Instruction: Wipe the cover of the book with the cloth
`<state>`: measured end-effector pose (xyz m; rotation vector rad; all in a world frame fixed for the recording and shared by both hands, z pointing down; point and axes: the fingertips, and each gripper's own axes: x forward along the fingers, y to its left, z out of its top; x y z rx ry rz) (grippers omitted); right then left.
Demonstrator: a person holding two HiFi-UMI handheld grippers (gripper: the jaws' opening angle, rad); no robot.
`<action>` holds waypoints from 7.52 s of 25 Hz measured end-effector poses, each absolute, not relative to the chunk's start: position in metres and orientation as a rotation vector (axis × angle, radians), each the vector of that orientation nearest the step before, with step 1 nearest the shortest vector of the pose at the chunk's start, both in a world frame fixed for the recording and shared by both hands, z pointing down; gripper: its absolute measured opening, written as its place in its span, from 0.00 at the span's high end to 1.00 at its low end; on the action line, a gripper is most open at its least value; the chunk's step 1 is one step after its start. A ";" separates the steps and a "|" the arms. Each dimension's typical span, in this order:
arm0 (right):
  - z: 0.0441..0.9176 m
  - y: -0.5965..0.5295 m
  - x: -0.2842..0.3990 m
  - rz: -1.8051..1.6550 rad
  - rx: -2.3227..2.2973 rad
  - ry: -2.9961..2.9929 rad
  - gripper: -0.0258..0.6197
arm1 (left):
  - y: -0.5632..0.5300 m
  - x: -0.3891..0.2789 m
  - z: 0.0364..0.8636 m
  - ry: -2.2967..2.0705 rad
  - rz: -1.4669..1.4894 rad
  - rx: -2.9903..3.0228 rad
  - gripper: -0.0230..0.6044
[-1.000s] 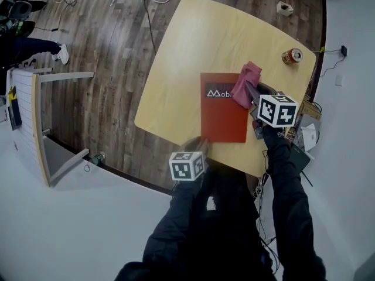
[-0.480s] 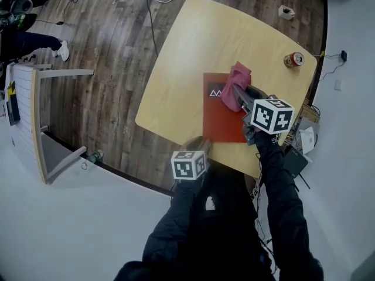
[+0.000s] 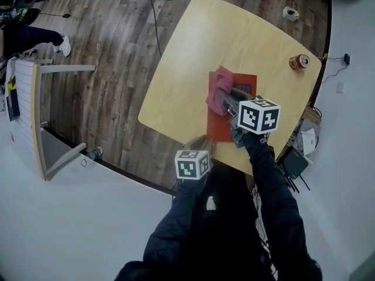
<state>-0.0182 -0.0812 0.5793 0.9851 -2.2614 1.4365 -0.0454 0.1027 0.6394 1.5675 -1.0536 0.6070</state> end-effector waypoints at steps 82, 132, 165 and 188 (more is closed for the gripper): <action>0.585 -0.038 -0.017 1.451 0.895 -2.233 0.84 | 0.103 -0.045 0.640 -1.062 0.625 1.569 0.77; 0.618 -0.028 0.067 1.408 1.001 -2.087 0.84 | 0.103 -0.046 0.639 -1.071 0.633 1.562 0.77; 0.579 -0.013 0.013 1.479 0.878 -2.250 0.84 | 0.103 -0.045 0.639 -1.067 0.614 1.566 0.77; 0.611 0.003 -0.011 1.452 0.812 -2.162 0.84 | 0.103 -0.047 0.640 -1.062 0.603 1.573 0.77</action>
